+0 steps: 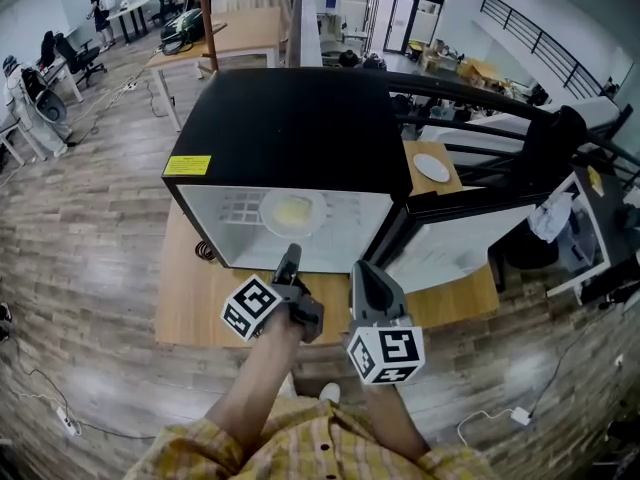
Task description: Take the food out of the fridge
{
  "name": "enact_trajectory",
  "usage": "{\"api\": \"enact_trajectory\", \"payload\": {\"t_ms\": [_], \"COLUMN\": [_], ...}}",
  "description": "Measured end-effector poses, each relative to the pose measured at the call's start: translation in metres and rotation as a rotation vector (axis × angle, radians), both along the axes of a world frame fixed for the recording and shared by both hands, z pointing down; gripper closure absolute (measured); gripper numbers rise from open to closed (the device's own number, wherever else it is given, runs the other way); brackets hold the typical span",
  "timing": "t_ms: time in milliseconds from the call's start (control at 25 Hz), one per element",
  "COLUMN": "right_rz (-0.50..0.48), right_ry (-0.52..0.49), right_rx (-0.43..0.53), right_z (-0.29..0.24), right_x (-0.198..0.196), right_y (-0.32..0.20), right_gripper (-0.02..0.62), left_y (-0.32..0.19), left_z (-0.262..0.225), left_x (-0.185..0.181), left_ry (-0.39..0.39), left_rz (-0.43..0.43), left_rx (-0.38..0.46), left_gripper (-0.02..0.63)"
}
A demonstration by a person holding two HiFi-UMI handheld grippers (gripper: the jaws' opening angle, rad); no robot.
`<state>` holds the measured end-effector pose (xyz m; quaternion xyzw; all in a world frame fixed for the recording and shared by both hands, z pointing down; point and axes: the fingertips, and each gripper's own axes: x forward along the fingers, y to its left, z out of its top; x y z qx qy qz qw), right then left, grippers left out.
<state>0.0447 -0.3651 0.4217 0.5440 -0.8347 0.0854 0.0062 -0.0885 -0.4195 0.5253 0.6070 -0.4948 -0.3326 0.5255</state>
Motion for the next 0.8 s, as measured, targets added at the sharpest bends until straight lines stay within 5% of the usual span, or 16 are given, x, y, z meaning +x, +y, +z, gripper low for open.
{"api": "enact_trajectory", "payload": {"t_ms": [280, 720, 800], "right_rz": [0.026, 0.056, 0.058], "right_ry": [0.004, 0.004, 0.003], "right_rx": [0.000, -0.005, -0.006], "right_z": [0.001, 0.003, 0.002], "right_x": [0.004, 0.012, 0.013], "right_y": [-0.009, -0.023, -0.024], "right_gripper": [0.594, 0.594, 0.594], "left_y": [-0.028, -0.061, -0.063], "left_z": [0.026, 0.046, 0.041], "left_x": [-0.002, 0.002, 0.002], "left_ry": [0.226, 0.281, 0.289], "left_rz": [-0.095, -0.116, -0.114], "left_rx": [-0.065, -0.101, -0.087], "left_gripper": [0.451, 0.475, 0.551]}}
